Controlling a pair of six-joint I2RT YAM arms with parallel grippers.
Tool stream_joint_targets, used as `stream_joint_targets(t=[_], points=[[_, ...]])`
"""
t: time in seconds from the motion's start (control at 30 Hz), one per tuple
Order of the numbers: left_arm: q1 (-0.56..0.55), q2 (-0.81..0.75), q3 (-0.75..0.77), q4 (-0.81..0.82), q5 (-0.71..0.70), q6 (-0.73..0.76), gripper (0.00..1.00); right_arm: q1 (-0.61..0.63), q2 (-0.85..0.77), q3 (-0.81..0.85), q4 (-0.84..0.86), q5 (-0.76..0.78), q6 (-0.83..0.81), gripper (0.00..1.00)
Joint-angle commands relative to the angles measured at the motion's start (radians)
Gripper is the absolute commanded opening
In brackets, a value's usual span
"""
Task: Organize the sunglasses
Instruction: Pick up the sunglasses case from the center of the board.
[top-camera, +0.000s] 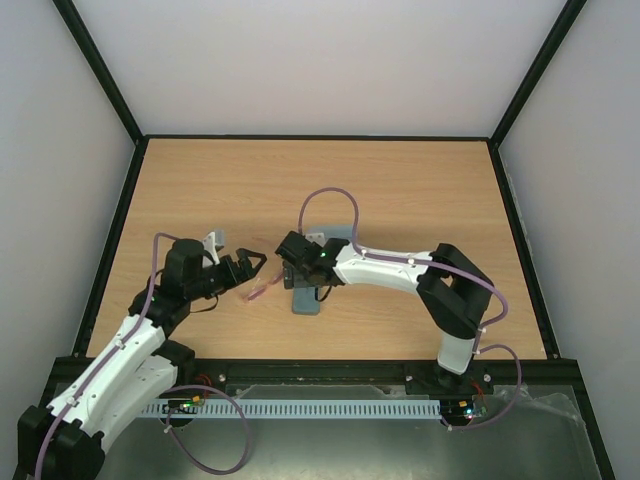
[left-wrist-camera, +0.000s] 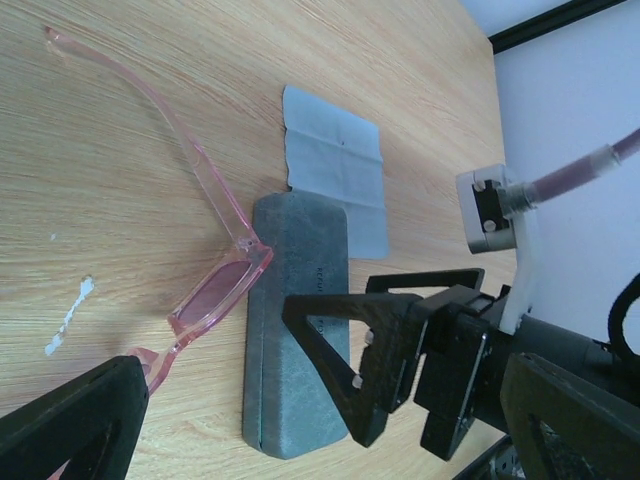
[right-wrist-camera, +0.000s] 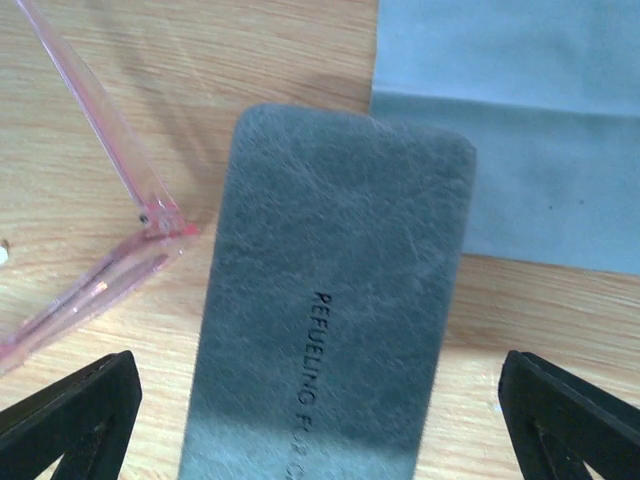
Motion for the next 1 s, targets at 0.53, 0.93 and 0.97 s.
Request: stream_joint_targets(t=[0.53,0.93,0.97], points=[[0.049,-0.080,-0.053,-0.034,0.088,0.041,1.00,0.024,0.099,0.090,-0.085,0.090,0.043,0.87],[0.072,-0.088,-0.060,-0.049,0.105,0.055,0.99,0.028,0.123,0.095,-0.080,0.086,0.037,0.71],[0.074,-0.088,-0.061,-0.048,0.108,0.055,1.00,0.028,0.121,0.095,-0.081,0.087,0.038,0.67]])
